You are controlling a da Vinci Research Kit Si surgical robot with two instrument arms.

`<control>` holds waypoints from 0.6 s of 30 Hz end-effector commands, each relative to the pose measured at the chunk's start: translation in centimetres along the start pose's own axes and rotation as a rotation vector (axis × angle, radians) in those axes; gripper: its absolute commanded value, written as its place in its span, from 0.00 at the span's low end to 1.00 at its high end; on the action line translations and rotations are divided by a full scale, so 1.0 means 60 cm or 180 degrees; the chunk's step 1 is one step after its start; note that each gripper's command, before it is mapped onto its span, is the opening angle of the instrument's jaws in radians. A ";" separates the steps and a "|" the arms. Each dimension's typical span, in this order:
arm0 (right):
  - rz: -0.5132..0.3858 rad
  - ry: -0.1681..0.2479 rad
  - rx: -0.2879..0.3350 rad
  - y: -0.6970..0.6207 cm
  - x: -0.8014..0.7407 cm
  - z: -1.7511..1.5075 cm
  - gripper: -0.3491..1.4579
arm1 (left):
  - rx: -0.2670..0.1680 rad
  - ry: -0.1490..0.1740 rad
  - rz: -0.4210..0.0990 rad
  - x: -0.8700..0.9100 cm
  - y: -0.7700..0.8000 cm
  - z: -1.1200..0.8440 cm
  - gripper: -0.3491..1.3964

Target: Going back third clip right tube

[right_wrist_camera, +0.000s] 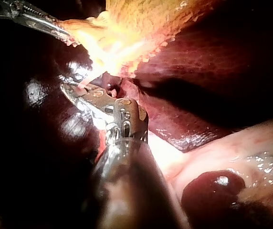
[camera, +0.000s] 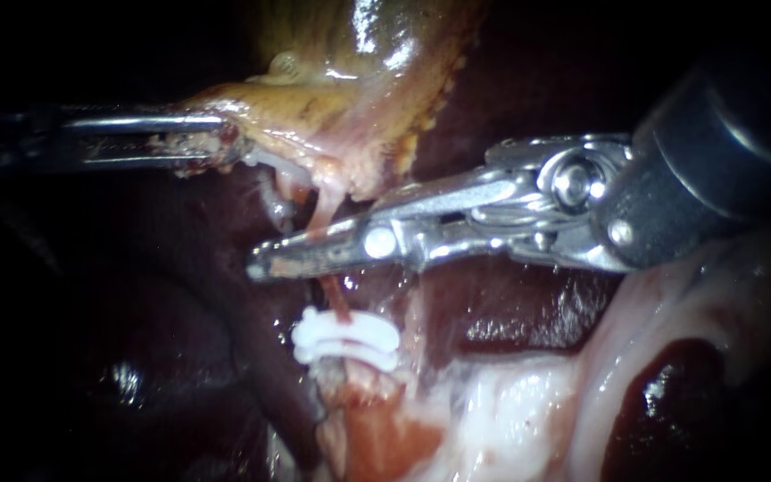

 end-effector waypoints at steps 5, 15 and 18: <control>0.0006 0.0106 0.0061 0.0014 -0.0003 0.0001 0.19 | 0.0000 0.0000 0.0000 0.0000 0.0000 0.0000 0.00; -0.0126 0.0136 0.0002 0.0114 -0.0054 0.0036 0.46 | 0.0001 0.0000 0.0000 -0.0001 0.0000 0.0000 0.00; -0.0247 0.0144 -0.0022 0.0156 -0.0073 0.0042 0.47 | 0.0001 0.0000 0.0000 -0.0001 0.0001 -0.0001 0.00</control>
